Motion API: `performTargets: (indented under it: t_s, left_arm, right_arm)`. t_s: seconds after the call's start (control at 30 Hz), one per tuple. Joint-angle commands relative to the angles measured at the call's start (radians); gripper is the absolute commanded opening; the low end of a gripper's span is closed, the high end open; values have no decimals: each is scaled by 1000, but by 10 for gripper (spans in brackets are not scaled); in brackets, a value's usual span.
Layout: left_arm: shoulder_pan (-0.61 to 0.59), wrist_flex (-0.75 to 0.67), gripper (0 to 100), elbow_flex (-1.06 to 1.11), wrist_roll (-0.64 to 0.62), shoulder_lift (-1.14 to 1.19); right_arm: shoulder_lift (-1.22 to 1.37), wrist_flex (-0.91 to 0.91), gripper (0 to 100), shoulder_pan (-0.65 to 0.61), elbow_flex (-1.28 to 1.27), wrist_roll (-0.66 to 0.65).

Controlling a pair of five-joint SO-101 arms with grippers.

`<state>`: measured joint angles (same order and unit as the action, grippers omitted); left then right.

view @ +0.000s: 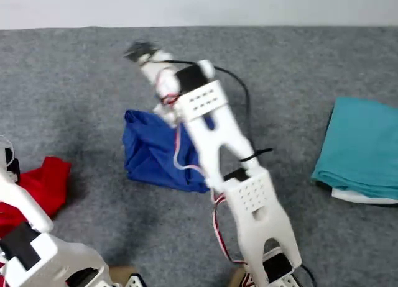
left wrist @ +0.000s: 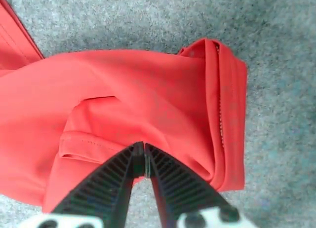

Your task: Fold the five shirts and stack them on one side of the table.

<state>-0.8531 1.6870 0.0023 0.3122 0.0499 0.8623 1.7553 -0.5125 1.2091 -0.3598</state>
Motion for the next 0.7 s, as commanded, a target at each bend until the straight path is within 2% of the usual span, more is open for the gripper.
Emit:
performTargets:
  t_s: [0.0,0.17,0.27,0.53,0.67]
  left_arm:
    - [-17,-9,7,-25,-6,-92]
    - [-48,-14,7,-24,-6,-226]
    - [-51,-12,7,-19,-6,-279]
    - [-52,-6,7,-19,-8,-302]
    - [-54,-5,7,-19,-8,-308]
  right_arm:
    - [-16,42,9,71,-61,-9]
    - [-10,41,9,87,-175,-9]
    - [-5,39,9,25,-229,-9]
    - [-28,39,9,-311,-247,-9]
    - [-108,39,9,-401,-247,-9]
